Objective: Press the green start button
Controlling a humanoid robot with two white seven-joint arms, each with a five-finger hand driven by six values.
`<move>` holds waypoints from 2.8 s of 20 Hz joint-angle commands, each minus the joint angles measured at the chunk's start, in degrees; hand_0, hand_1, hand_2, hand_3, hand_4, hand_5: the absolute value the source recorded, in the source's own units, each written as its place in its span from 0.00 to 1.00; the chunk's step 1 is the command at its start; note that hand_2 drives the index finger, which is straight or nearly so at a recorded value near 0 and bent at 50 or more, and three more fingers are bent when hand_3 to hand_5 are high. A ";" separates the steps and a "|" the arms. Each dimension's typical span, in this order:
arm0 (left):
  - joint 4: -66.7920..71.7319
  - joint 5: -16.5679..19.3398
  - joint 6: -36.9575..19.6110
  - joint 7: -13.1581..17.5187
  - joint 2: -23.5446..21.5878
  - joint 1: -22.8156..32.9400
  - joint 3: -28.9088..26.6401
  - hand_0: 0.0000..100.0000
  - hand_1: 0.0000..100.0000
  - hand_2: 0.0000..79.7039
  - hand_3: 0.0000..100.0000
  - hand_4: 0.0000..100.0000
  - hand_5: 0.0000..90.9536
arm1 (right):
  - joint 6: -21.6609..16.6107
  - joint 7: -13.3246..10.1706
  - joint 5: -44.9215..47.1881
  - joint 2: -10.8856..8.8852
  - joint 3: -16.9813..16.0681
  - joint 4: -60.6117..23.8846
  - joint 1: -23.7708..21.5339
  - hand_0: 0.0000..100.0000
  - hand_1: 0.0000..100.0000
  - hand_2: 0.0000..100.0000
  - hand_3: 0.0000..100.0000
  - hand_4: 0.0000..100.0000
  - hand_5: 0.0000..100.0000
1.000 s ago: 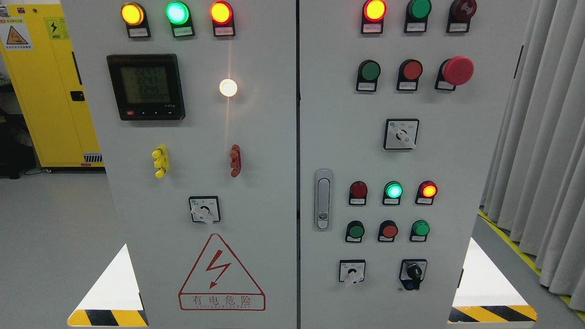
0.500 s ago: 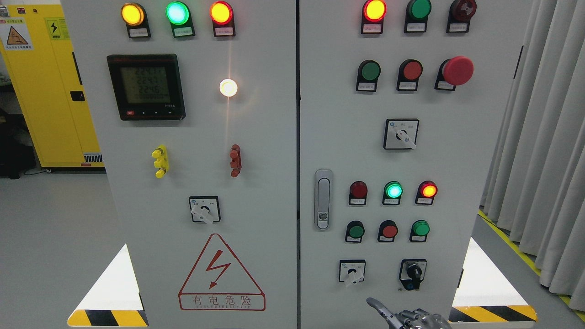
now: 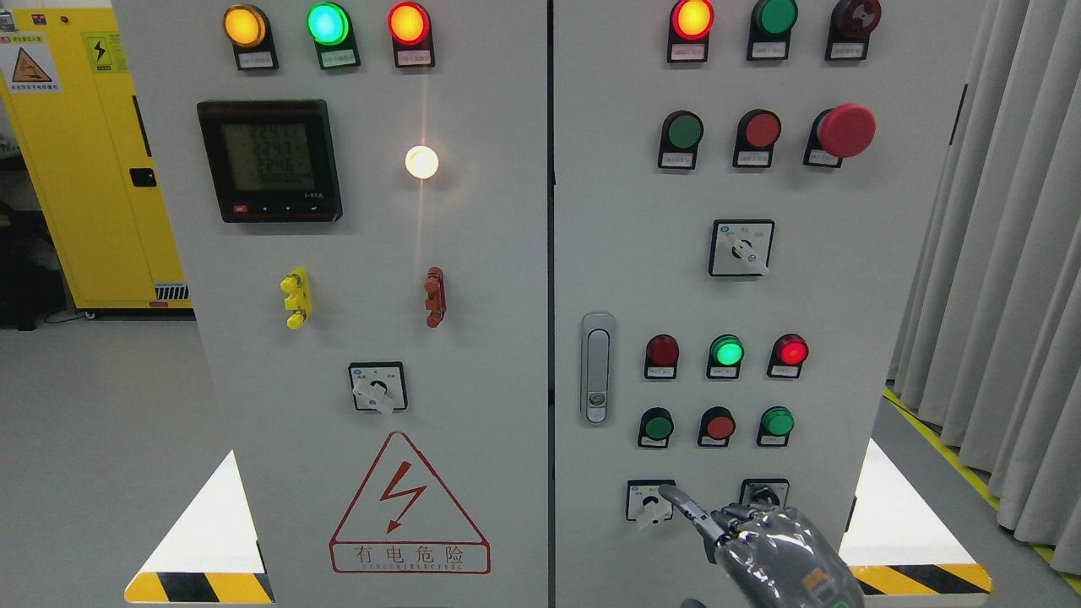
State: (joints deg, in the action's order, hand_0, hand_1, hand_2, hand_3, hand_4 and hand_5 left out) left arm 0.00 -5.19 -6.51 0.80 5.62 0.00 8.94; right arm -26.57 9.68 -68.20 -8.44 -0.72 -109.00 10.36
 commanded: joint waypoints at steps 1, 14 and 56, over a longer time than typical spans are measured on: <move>-1.67 0.00 0.00 0.00 0.18 0.97 0.03 0.12 0.56 0.00 0.00 0.00 0.00 | 0.03 0.08 -0.35 0.09 0.02 3.88 3.96 0.23 0.73 0.00 0.70 0.74 0.66; -1.67 0.00 0.00 0.00 0.18 0.97 0.03 0.12 0.56 0.00 0.00 0.00 0.00 | 0.03 0.17 -0.35 0.09 0.20 10.64 8.79 0.25 0.73 0.00 0.69 0.72 0.64; -1.67 0.00 0.00 0.00 0.18 0.97 0.03 0.12 0.56 0.00 0.00 0.00 0.00 | 11.00 5.79 63.42 1.32 2.22 -3.41 -4.20 0.30 0.59 0.00 0.00 0.06 0.00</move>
State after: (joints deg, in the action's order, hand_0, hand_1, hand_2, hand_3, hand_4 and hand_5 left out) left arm 0.00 -5.18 -6.52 0.78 5.80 0.00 8.96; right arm -18.56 14.08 -26.63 -7.40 -0.02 -107.26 10.27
